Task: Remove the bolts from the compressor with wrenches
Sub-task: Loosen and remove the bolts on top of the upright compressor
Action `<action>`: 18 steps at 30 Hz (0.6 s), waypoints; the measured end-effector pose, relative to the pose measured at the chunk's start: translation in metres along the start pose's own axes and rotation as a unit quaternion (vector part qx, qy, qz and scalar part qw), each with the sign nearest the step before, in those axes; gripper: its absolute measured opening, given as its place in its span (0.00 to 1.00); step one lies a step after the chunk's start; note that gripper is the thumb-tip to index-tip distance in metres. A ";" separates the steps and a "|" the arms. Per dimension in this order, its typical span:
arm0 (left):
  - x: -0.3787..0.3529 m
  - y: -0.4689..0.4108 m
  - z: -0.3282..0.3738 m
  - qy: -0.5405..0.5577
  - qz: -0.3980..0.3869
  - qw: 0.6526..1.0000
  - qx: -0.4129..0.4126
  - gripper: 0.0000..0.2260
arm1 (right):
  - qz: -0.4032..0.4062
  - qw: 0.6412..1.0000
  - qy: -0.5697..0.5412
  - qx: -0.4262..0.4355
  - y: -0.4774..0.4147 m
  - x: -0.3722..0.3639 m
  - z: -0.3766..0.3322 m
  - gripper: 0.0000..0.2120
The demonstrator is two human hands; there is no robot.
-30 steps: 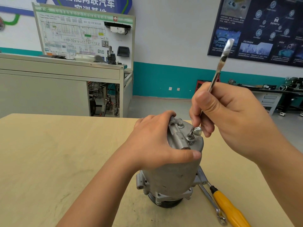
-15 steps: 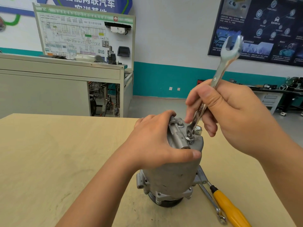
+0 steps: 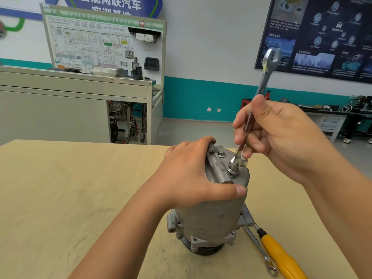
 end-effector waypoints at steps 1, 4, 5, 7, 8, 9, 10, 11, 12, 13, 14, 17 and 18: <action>0.000 0.000 0.000 -0.002 0.000 1.000 0.001 0.45 | 0.002 1.000 -0.004 -0.004 -0.002 -0.001 0.001 0.21; 0.000 0.000 0.001 -0.002 0.000 1.000 0.000 0.46 | -0.015 0.999 0.044 0.002 -0.005 -0.010 0.000 0.21; 0.000 0.000 0.001 0.001 0.000 1.000 -0.002 0.46 | -0.023 0.997 0.074 0.010 -0.006 -0.013 -0.002 0.20; 0.000 -0.001 0.002 0.005 -0.001 1.000 -0.008 0.47 | -0.035 0.990 0.134 0.028 -0.009 -0.017 -0.006 0.17; 0.001 0.000 0.003 0.006 -0.001 1.000 -0.011 0.47 | -0.040 0.986 0.161 0.035 -0.010 -0.019 -0.007 0.16; 0.001 0.000 0.003 0.006 0.000 1.000 -0.012 0.48 | -0.043 0.981 0.183 0.039 -0.010 -0.019 -0.009 0.16; 0.002 0.000 0.003 0.006 0.000 1.000 -0.012 0.48 | -0.045 0.979 0.195 0.041 -0.010 -0.020 -0.010 0.16; 0.002 0.001 0.004 0.008 0.000 1.000 -0.011 0.48 | -0.046 0.979 0.195 0.042 -0.010 -0.020 -0.011 0.16; 0.002 0.001 0.004 0.010 -0.001 1.000 -0.012 0.47 | -0.048 0.981 0.186 0.042 -0.009 -0.019 -0.011 0.16; 0.002 0.001 0.004 0.013 -0.002 1.000 -0.014 0.45 | -0.051 0.982 0.175 0.044 -0.008 -0.020 -0.012 0.16; 0.003 0.001 0.005 0.016 -0.002 1.000 -0.016 0.43 | -0.058 0.983 0.168 0.047 -0.006 -0.021 -0.013 0.17; 0.003 0.000 0.005 0.018 0.001 1.000 -0.017 0.39 | -0.075 0.984 0.152 0.049 0.000 -0.025 -0.016 0.17; 0.002 0.000 0.005 0.015 0.000 1.000 -0.015 0.39 | -0.076 0.985 0.146 0.051 0.002 -0.024 -0.017 0.17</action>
Point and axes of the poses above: each hand's wrist, its own y-axis away from the middle knuckle, its own x-axis out of the back of the hand, z = x × y, the point moved 9 cm from there along -y, towards the middle knuckle, and after that the axes turned 1 degree about -y, right-handed, at the moved point
